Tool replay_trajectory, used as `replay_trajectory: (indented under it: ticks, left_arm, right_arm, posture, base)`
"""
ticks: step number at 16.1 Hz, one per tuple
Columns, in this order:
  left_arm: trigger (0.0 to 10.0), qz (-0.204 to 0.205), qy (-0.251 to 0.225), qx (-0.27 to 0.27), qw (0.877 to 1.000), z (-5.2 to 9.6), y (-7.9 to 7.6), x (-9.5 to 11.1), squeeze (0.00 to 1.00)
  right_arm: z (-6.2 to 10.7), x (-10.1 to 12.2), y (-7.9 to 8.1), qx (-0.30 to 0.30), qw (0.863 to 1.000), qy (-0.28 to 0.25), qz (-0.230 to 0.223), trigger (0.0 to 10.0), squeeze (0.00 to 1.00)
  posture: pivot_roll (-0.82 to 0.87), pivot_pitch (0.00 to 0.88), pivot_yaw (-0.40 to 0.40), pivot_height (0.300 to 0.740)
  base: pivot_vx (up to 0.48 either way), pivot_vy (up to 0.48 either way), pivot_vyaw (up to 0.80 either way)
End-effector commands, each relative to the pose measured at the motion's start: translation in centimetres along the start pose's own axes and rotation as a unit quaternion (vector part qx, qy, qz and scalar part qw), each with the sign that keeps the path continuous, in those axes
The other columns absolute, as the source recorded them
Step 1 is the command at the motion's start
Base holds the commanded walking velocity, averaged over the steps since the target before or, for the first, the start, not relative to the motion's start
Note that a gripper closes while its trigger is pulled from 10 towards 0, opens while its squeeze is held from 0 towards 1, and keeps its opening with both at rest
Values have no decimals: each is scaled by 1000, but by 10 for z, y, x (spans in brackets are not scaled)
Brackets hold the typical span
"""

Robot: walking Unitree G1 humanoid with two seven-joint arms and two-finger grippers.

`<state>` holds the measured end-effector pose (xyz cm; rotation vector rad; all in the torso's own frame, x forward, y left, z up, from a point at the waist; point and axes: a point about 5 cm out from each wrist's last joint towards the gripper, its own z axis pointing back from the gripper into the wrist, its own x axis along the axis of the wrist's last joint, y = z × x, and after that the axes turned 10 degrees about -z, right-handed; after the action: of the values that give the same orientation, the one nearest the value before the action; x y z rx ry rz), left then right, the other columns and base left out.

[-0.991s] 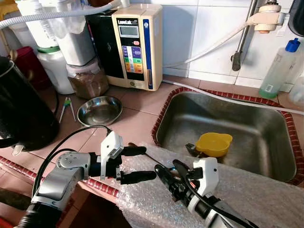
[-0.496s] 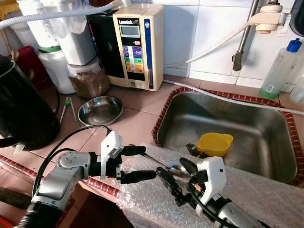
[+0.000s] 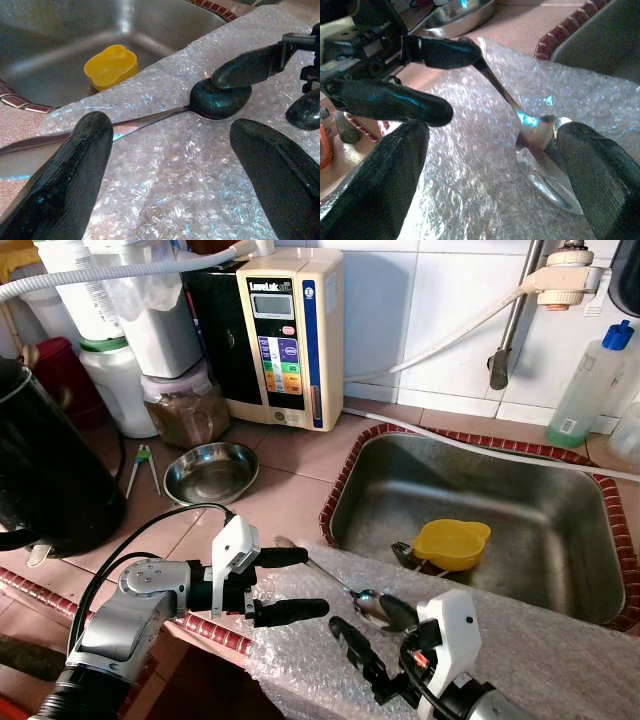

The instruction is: Kitchen organization

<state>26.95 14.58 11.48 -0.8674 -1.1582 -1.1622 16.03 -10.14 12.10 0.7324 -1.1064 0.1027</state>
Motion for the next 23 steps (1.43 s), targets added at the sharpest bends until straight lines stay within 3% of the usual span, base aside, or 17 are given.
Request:
replay_trajectory:
  ticks: [1,4,8,11,15,16,17,18,23]
  left_arm:
    - [10000,-4,7,4,1000,3,1,1,0]
    - [10000,-3,13,1,1000,6,-2,-4,0]
    - [10000,9,31,-6,999,21,3,-6,0]
    - [10000,8,37,-9,999,22,4,-8,0]
    - [10000,13,34,-17,999,19,-2,-10,0]
    - [10000,15,33,-17,999,18,-4,-11,0]
    - [10000,16,33,-16,999,18,-5,-11,0]
    - [10000,17,31,-15,999,17,-6,-12,0]
    - [10000,18,28,-10,999,15,-6,-11,0]
  right_arm:
    - [-1,-6,-3,-11,1000,15,-7,10000,1000]
    - [-4,-5,-10,-31,999,10,9,10000,1000]
    - [-2,17,-14,-50,997,-60,20,10000,1000]
    - [-4,11,-21,-65,997,-45,22,10000,1000]
    - [-16,-4,-10,-23,999,-19,-23,10000,1000]
    - [-19,-7,-11,-20,999,-12,-24,3294,1000]
    - [-19,-8,-11,-19,999,-12,-24,784,1000]
    - [-21,-8,-11,-11,999,-13,-28,0,1000]
    - [-22,-5,-3,24,1000,-11,-4,0,1000]
  posture:
    - [-58,26,101,740]
    - [-56,26,100,740]
    - [-54,25,96,740]
    - [-58,25,96,740]
    - [-52,24,91,740]
    - [-50,24,89,740]
    - [-47,23,86,740]
    - [-48,22,85,740]
    - [-47,20,77,740]
  base:
    - [0,0,0]
    - [0,0,0]
    - [0,0,0]
    - [0,0,0]
    - [0,0,0]
    - [0,0,0]
    - [0,0,0]
    - [0,0,0]
    - [0,0,0]
